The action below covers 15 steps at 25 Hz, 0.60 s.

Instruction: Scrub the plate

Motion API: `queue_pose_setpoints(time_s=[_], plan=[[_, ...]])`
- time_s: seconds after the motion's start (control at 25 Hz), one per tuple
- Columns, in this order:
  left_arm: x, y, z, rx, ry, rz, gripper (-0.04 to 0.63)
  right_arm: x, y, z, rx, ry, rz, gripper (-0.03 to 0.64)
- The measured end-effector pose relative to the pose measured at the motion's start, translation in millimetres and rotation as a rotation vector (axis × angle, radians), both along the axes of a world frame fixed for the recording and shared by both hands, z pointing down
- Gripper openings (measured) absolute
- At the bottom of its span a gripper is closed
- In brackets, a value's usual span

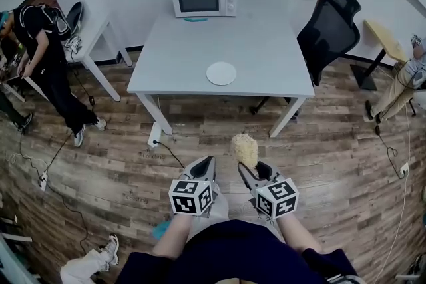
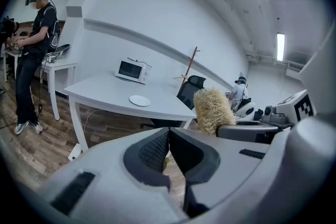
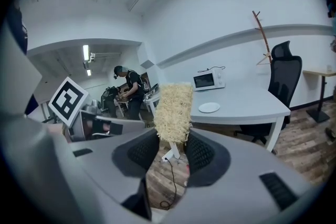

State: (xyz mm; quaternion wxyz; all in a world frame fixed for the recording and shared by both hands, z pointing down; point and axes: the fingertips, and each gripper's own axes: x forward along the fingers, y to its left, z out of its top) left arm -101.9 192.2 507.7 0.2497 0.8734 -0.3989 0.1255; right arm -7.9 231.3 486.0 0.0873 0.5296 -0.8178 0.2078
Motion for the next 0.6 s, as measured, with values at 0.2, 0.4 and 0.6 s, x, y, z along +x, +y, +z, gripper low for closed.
queue_pose_setpoints(time_s=[0.2, 0.4, 0.6], plan=[[-13, -54, -3, -0.01, -0.009, 0.012, 0.018, -15, -54, -9, 0.003, -0.006, 0.005, 0.15], [-24, -104, -1, -0.018, -0.017, 0.031, 0.018, -29, -101, -9, -0.005, 0.006, 0.011, 0.15], [-30, -147, 3, -0.036, -0.002, 0.037, 0.018, -33, -141, -7, -0.01, 0.019, 0.035, 0.15]])
